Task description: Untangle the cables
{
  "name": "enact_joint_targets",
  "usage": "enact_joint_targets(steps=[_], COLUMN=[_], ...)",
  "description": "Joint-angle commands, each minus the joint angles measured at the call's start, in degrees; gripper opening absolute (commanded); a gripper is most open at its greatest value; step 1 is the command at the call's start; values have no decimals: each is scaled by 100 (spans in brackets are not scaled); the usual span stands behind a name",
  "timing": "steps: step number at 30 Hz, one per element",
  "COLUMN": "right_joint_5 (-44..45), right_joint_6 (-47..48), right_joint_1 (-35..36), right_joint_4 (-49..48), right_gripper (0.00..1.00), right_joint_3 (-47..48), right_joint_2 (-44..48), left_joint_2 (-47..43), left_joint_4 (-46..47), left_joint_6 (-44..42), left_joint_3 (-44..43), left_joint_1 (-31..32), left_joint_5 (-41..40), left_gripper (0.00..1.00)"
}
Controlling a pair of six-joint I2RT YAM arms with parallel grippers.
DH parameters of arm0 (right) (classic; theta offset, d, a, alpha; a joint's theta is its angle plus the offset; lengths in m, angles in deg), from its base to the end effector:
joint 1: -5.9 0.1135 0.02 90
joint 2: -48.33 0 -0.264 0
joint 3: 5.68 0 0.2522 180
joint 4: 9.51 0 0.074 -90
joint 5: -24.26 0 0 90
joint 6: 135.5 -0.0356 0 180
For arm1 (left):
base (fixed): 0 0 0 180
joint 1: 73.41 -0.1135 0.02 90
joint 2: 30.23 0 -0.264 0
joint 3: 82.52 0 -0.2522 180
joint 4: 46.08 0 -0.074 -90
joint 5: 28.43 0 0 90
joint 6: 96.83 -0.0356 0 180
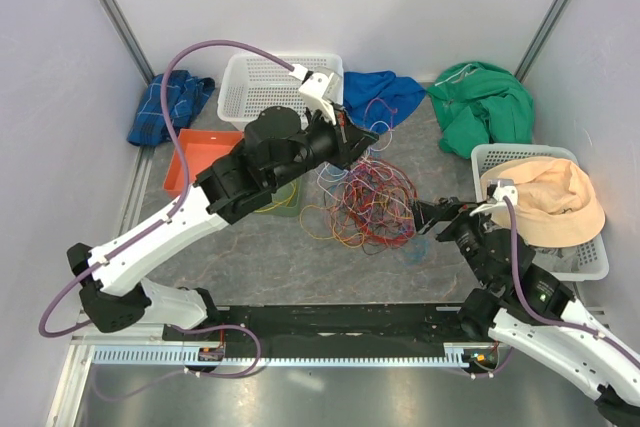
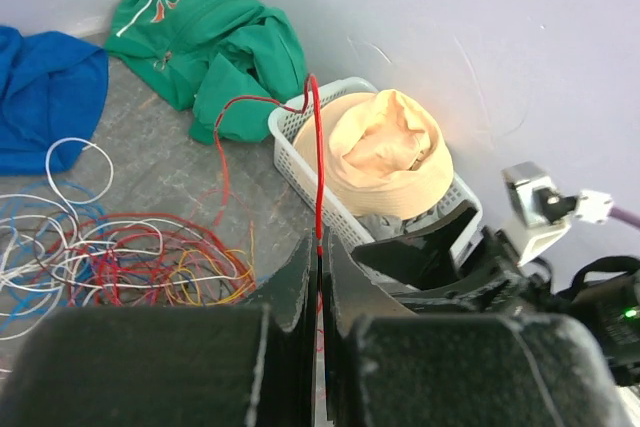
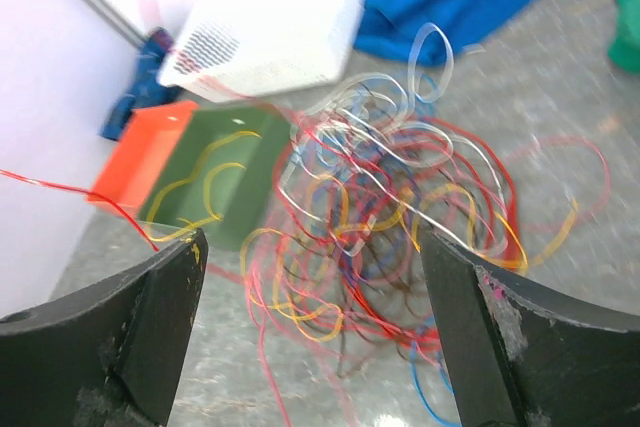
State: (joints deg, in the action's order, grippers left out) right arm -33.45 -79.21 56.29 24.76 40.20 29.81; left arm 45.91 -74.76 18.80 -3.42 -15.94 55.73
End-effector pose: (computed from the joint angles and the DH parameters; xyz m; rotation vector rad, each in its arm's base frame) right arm 0.0765 0.0626 0.3007 0.1803 1.7023 0.6277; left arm 0.1617 -0.2467 0.4680 0.3973 1.6950 -1.0107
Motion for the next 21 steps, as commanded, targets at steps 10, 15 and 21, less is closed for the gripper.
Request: enact_joint_targets(steps=[10,15,21], right_joint_5=[-355,-373,-426], right_joint_6=[550,462,410], right_joint_1=[-3,-3,-3], right_joint_4=[-900,-935,-909], right_gripper=[96,96,96], right_joint_3=[516,383,313], right_joint_2=[-741,-653,-565], left_joint_2=[647,955,991], left_joint_4=[-1136,-1356,-1259], left_joint_6=[-1279,-1569,-1833], left_joint_3=[-2596,-3968,-4400], left_joint_1=[1,9,1], left_joint_5=[-312,-347,-487], left_gripper=[2,2,2])
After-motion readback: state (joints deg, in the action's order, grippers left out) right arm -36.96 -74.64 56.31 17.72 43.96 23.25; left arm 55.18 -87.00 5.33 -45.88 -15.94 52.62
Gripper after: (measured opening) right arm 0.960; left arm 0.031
